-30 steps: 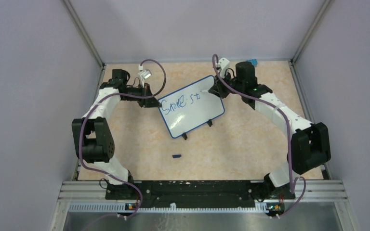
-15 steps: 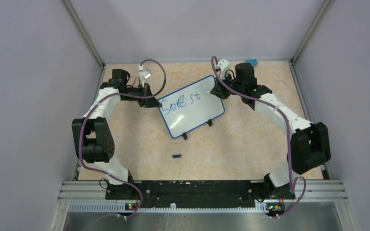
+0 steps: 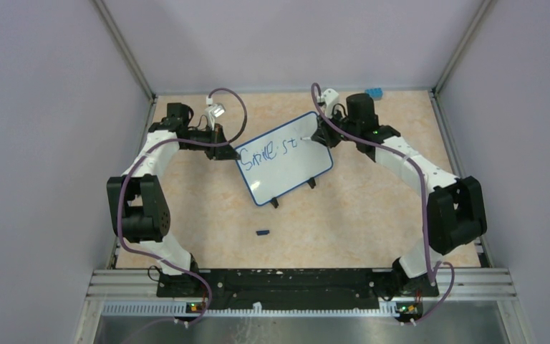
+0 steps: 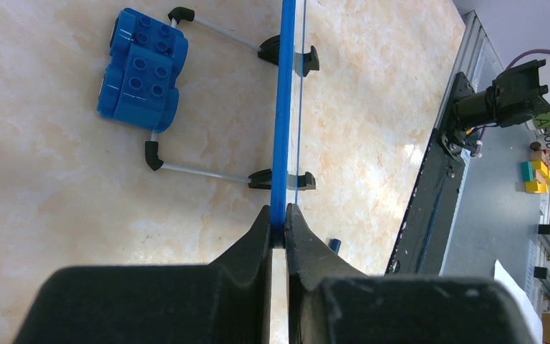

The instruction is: Write a sentence on the whiteboard

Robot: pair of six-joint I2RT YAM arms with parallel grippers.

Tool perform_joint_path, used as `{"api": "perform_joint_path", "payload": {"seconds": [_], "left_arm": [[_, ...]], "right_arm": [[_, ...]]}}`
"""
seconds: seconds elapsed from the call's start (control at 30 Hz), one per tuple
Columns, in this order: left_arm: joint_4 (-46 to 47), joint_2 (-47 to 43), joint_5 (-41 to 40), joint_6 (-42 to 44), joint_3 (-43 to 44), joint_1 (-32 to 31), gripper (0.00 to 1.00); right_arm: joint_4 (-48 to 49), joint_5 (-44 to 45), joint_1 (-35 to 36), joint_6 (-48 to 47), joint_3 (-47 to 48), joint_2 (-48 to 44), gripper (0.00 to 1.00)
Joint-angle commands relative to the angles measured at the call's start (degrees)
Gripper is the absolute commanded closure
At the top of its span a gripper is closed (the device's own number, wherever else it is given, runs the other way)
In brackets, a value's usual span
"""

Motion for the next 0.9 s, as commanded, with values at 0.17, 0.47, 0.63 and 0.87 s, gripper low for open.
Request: {"api": "perform_joint_path", "payload": {"seconds": [0.17, 0.47, 0.63, 0.87], "left_arm": [[0.4, -0.9, -2.0, 2.8, 1.0, -1.1, 1.00], [0.2, -0.6, -2.2, 3.2, 1.1, -1.1, 1.00], [0.2, -0.6, -2.1, 3.3, 1.1, -1.1, 1.00], [0.2, -0.6, -2.0, 3.3, 1.1, -1.1, 1.00]], "right_arm": [[2.6, 0.4, 0.9, 0.5, 4.4, 1.1, 1.00], [2.2, -0.1, 2.2, 0.0, 4.2, 1.3, 1.00], [2.0, -0.1, 2.2, -0.5, 3.0, 1.1, 1.00], [1.8, 0.5, 2.2, -0.9, 0.9, 0.5, 1.00]]}}
